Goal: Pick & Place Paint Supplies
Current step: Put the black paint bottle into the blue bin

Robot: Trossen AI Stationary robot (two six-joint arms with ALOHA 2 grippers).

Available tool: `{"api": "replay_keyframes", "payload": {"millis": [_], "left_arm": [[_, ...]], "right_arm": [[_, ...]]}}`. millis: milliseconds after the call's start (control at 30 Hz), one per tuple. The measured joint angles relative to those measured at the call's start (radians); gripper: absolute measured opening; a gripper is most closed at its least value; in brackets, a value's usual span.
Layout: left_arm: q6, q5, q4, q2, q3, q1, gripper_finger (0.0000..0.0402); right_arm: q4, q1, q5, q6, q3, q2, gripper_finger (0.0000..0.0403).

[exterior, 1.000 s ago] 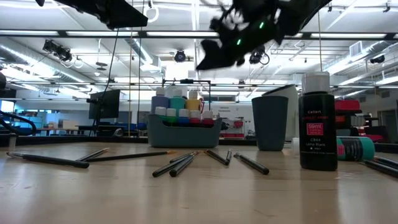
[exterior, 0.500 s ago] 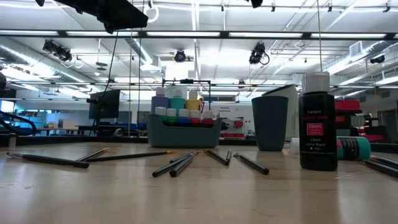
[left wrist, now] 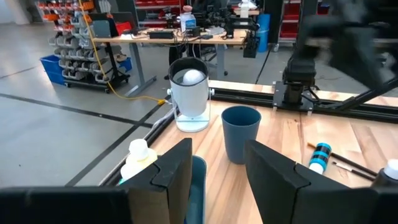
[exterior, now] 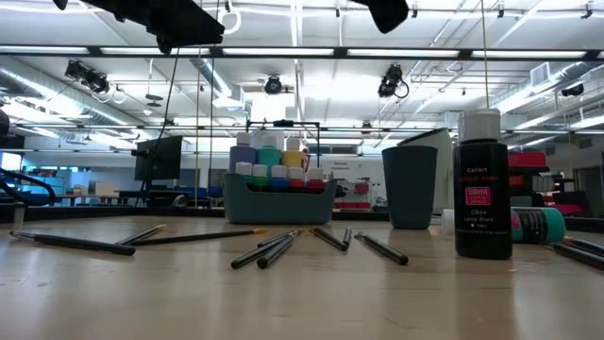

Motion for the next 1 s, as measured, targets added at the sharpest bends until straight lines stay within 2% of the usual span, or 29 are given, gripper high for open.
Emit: {"api": "replay_keyframes", "payload": {"millis": [100, 200, 433, 633, 767, 1000], "left_arm": [[-0.012, 0.000, -0.013, 0.000, 0.000, 0.000, 0.0153], [-0.012, 0.003, -0.026, 0.000, 0.000, 0.000, 0.0153], [-0.012, 0.003, -0.032, 0.000, 0.000, 0.000, 0.0153], [-0.012, 0.002, -0.021, 0.000, 0.000, 0.000, 0.0153], [-0.012, 0.001, 0.014, 0.000, 0.000, 0.000, 0.0153], [-0.012, 0.000, 0.057, 0.000, 0.000, 0.000, 0.0153]], "right_arm": [[-0.008, 0.062, -0.080, 0.010, -0.043, 0.013, 0.0206], [0.014, 0.118, -0.106, 0.012, -0.094, 0.016, 0.0210], [0.317, 0.204, -0.105, 0.081, -0.280, 0.032, 0.0209], [0.541, 0.219, -0.103, 0.092, -0.444, 0.033, 0.0210], [0.686, 0.219, -0.056, 0.114, -0.546, 0.042, 0.0210], [0.843, 0.219, -0.053, 0.143, -0.619, 0.113, 0.0210]]}}
